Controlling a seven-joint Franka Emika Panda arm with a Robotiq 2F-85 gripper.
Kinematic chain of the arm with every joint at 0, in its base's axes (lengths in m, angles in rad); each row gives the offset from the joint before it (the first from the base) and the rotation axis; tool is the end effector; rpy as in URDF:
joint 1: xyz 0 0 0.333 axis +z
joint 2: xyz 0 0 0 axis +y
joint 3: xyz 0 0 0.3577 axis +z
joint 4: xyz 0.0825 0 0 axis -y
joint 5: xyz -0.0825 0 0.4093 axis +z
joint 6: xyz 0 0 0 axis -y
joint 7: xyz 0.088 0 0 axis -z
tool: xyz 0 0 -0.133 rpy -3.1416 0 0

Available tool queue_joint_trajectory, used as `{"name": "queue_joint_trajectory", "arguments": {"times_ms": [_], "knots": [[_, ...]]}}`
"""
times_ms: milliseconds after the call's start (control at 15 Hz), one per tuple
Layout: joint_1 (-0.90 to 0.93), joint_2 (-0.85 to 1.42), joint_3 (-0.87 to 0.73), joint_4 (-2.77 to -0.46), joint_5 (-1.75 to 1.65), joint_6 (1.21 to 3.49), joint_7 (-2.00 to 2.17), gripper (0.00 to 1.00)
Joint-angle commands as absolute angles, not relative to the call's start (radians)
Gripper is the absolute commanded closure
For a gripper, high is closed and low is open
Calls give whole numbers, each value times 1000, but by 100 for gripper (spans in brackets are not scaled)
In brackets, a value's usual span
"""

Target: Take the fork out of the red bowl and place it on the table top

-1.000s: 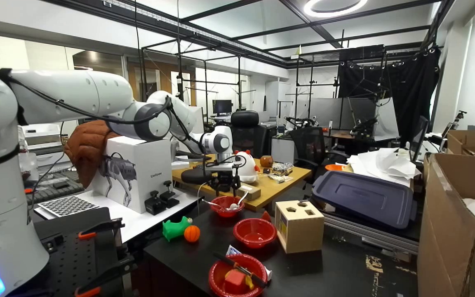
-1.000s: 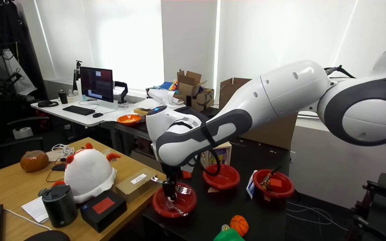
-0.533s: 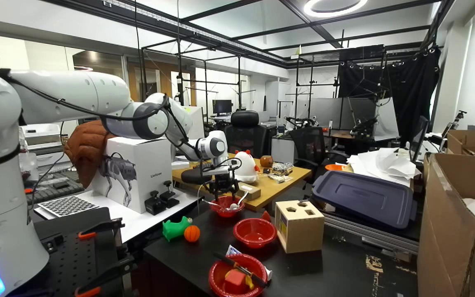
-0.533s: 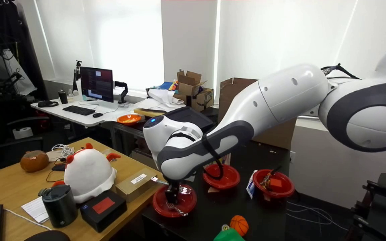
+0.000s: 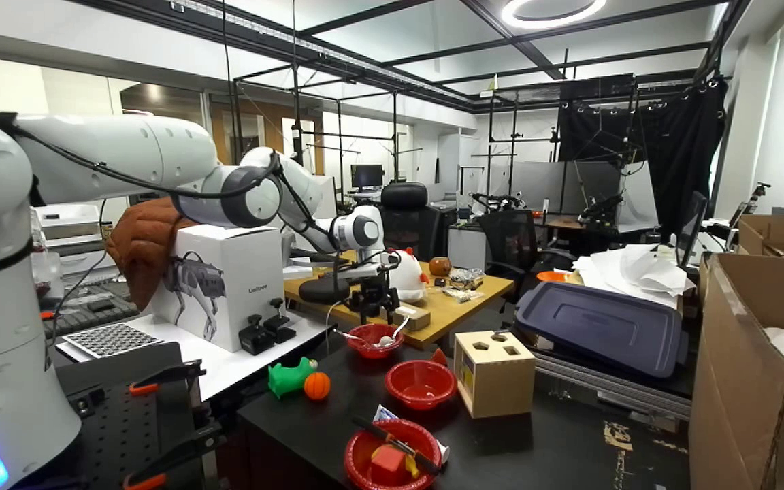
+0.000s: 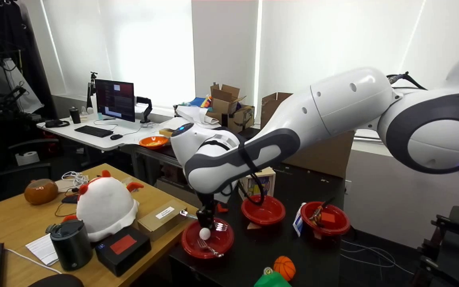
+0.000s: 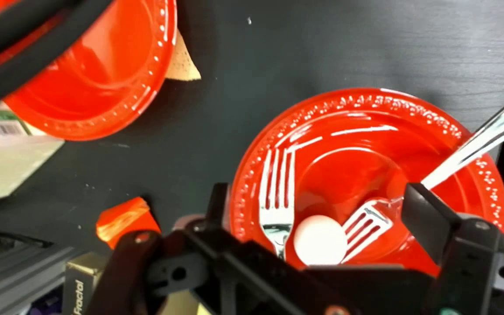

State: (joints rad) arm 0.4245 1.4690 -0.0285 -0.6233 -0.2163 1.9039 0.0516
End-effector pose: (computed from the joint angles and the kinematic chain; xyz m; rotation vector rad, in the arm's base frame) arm 0.7631 0.3094 0.0105 2.7973 0.6517 -0.1893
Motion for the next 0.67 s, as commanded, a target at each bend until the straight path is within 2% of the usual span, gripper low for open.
{"name": "queue_joint_trajectory", "arguments": {"times_ms": [0,267,600], "knots": [[378,1422,-9,-587,-150,1724,114,0],[338,1396,45,-559,-56,1599,106,0],[346,1400,108,-553,11,1578,116,0]]}}
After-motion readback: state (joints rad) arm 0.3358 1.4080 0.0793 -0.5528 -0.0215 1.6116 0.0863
